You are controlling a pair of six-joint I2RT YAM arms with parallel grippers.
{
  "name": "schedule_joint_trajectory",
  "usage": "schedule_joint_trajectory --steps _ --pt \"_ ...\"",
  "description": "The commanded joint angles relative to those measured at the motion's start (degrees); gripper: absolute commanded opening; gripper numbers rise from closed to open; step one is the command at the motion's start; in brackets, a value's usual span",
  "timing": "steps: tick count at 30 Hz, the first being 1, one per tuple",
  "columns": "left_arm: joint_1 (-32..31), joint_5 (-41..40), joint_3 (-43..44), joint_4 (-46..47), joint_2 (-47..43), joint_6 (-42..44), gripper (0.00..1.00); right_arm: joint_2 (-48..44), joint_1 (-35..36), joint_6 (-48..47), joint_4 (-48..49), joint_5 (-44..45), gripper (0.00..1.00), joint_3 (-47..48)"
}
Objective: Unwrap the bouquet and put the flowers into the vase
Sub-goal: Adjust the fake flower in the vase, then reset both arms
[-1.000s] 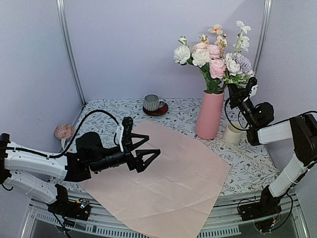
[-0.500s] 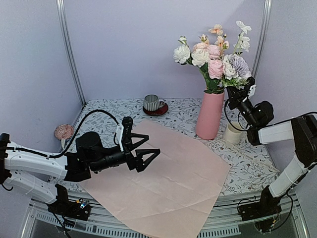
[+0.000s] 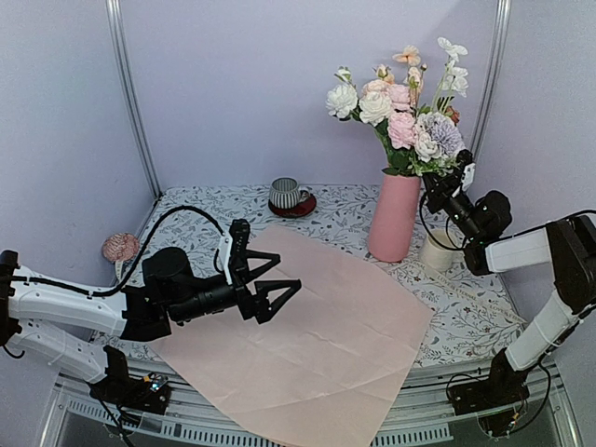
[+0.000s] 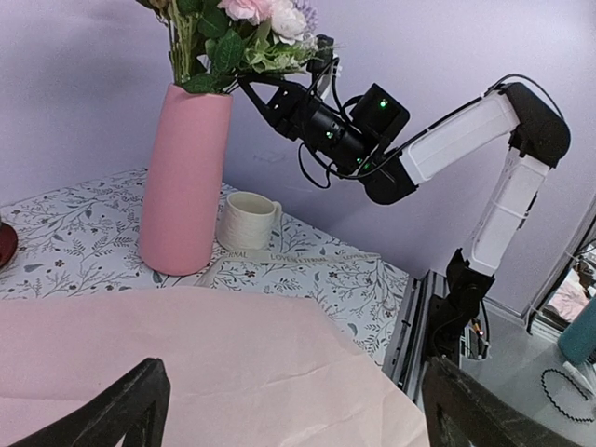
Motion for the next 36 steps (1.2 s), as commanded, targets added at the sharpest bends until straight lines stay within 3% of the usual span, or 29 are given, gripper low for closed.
schedule_joint_trajectory --steps 1,4,9,19,25,29,36 --pt "0.79 0.17 0.08 0.03 -0.69 0.11 0.96 1.82 -0.37 0.88 -6.21 -0.86 0.02 -0.64" --pt "0.79 0.04 -0.09 0.08 -0.94 0.11 0.96 0.39 -0.35 0.72 -6.48 -0.5 0.09 -0.68" --pt "0.78 -0.07 0.07 0.19 -0.69 -0.02 0.96 -3.75 -0.31 0.56 -6.64 1.39 0.48 -2.15" --pt "0.89 -1.93 -0.1 -1.4 -1.94 0.27 0.97 -14.4 -0.31 1.75 -7.66 4.75 0.78 -12.45" --pt "3.64 -5.55 2.36 -9.99 -5.35 1.35 0.98 -21.57 -0.36 0.84 -10.37 6.36 0.91 -19.98" --pt "6.98 -10.07 3.41 -17.15 -8.57 1.6 0.98 -29.17 -0.31 0.02 -13.45 10.15 0.93 -26.13" --pt "16.4 -20.9 3.88 -29.5 -12.96 -0.16 0.98 -42.98 -0.35 -1.72 -30.31 28.32 0.94 -28.41"
